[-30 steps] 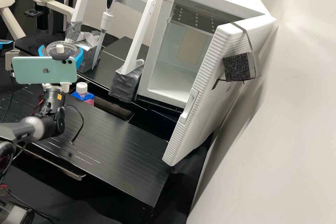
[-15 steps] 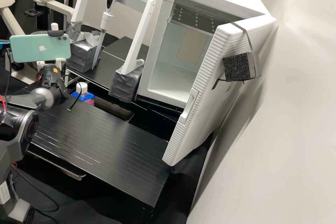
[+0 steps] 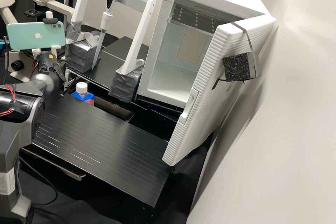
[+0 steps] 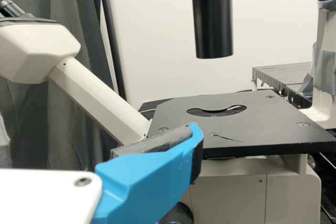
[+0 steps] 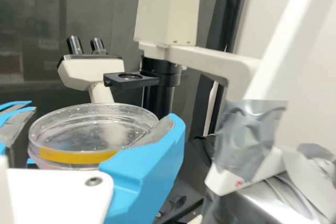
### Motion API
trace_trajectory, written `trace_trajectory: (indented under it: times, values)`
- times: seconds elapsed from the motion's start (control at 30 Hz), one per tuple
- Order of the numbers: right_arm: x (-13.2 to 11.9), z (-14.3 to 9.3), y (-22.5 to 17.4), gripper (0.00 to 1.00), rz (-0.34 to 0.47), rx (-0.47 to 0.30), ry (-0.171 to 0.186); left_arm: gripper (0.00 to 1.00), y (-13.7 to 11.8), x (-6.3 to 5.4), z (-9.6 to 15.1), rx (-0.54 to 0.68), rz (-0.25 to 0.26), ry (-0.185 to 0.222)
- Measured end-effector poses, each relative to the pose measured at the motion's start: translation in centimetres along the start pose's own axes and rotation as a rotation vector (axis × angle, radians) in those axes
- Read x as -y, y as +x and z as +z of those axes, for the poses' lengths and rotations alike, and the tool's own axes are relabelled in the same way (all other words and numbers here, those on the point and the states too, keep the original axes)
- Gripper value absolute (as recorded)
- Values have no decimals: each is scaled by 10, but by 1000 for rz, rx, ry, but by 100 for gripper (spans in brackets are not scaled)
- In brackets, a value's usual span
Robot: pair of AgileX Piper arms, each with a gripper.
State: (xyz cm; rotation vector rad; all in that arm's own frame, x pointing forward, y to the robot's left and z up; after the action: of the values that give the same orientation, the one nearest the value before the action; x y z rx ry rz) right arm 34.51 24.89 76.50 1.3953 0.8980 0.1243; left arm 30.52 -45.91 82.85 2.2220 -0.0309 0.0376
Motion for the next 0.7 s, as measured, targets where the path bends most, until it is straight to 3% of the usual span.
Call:
trace_trajectory:
  times: [0.43, 0.7]
  values:
    - [15, 31, 46, 0, -46, 77, -2, 100, 0, 0, 0, 0, 0, 0]
    - [16, 46, 70, 0, -38, 80, -8, 100, 0, 0, 0, 0, 0, 0]
